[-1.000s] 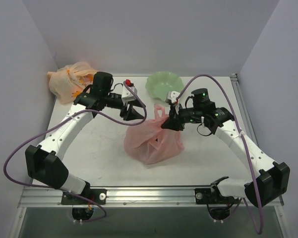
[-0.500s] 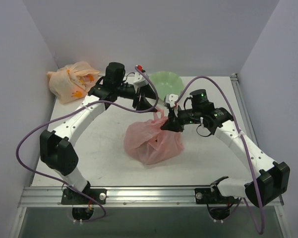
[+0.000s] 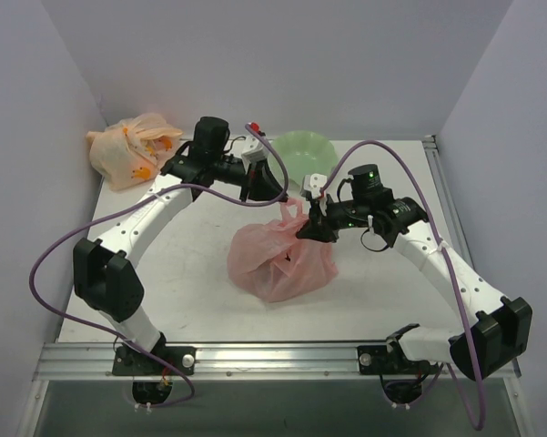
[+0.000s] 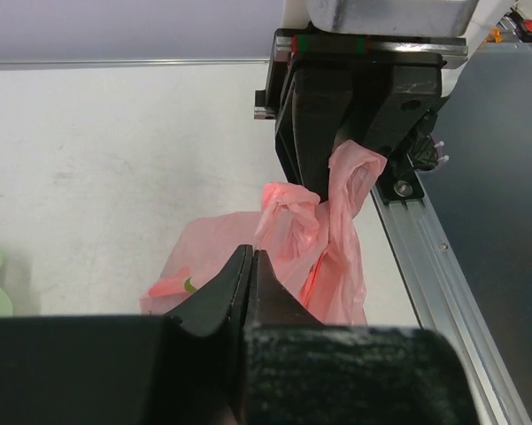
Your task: Place the fake fruits into the plastic bag and tie a complex knot
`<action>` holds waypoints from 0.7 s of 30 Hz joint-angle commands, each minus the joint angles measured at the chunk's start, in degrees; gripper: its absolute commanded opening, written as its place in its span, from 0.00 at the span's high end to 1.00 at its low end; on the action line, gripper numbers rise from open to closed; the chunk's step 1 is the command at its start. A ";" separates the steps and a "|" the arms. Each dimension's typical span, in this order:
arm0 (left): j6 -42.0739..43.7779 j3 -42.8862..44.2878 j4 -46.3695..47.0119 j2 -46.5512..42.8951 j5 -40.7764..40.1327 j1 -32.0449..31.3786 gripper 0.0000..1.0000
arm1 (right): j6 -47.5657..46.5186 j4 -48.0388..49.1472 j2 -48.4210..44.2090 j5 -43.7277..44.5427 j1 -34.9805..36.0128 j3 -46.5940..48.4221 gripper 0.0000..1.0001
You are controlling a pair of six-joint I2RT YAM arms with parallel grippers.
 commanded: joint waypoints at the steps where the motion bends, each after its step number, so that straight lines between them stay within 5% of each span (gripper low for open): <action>1: 2.62 2.24 -1.89 -2.82 0.85 1.90 1.00 | 0.57 -0.18 0.33 0.01 -0.59 -0.50 0.95; 14: 4.64 3.66 -1.54 -7.91 0.15 4.19 1.00 | 4.17 4.47 3.05 0.72 -2.43 -3.58 0.89; 21: 7.36 -7.31 -1.97 -17.40 -0.38 0.68 1.00 | 16.97 9.83 5.42 0.98 -3.58 -2.61 1.00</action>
